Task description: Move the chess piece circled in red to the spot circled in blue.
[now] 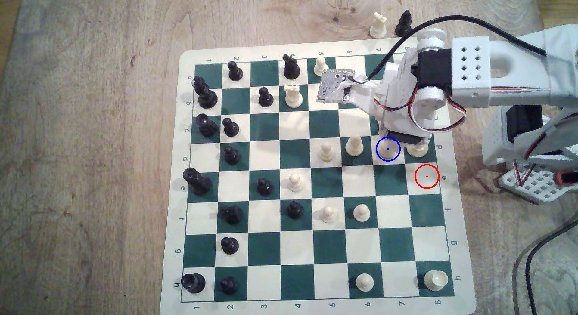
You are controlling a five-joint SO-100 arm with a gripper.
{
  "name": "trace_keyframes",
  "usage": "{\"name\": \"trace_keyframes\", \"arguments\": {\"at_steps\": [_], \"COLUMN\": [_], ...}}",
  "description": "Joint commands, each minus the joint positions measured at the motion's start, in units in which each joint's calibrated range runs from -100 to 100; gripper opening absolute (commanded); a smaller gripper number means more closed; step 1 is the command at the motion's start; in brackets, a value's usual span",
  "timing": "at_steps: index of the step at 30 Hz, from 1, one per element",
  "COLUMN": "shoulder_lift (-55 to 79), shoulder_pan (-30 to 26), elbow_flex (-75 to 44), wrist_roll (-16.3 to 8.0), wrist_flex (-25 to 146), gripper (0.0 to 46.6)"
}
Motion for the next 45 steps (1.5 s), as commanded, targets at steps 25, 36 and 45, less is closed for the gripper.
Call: {"name": "trace_keyframes", "arguments": {"at_steps": [25,36,45], "shoulder_lift": [-5.7,-22.93,-40.25], "shoulder_pan": [1.52,-0.9,-0.43], "elbow_flex": [-4.16,-3.07,26.94], "wrist_roll": [0.2,-0.15,-0.2], "wrist_flex": [4.65,8.17,-40.23], "gripper": [19.1,13.8,0.3]}}
